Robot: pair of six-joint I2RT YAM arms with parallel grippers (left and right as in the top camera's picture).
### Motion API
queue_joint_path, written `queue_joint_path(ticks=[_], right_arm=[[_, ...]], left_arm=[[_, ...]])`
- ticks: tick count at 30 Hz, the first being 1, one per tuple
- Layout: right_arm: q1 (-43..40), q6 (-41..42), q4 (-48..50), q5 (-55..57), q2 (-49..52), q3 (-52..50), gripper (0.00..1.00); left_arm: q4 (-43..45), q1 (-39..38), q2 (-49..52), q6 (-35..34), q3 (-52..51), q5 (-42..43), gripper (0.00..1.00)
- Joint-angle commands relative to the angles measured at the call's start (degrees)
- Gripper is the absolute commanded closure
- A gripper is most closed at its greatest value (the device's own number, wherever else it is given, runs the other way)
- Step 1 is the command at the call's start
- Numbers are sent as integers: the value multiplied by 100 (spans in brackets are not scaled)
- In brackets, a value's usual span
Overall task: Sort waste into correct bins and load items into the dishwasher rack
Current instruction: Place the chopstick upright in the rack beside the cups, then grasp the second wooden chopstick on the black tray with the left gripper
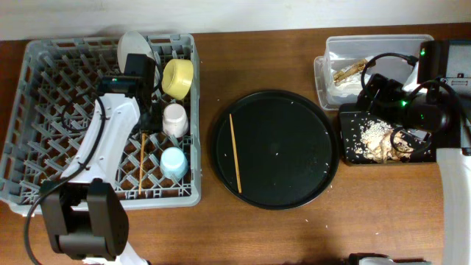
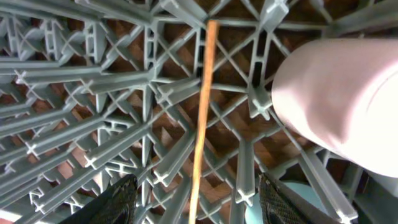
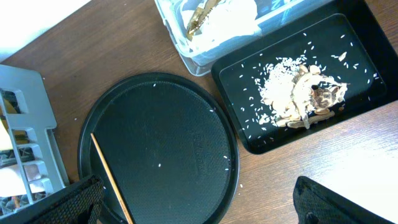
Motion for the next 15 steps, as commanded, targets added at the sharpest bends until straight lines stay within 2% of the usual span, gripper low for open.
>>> queue_joint_path(ticks=[1, 4, 6, 9, 15], right_arm=[[-17, 2, -4, 92, 15, 44, 2], [-17, 2, -4, 92, 15, 44, 2], [-17, 2, -4, 92, 15, 44, 2], [-17, 2, -4, 92, 15, 44, 2], [-17, 2, -4, 92, 15, 44, 2]], left_arm=[[-286, -354, -229, 15, 474, 667, 37], [-33, -1207, -595, -127, 531, 1088, 37], [90, -1698, -533, -905, 525, 1095, 35], [400, -2339, -59, -1141, 520, 1091, 35], [885, -2852, 1040, -1766, 520, 1084, 43]])
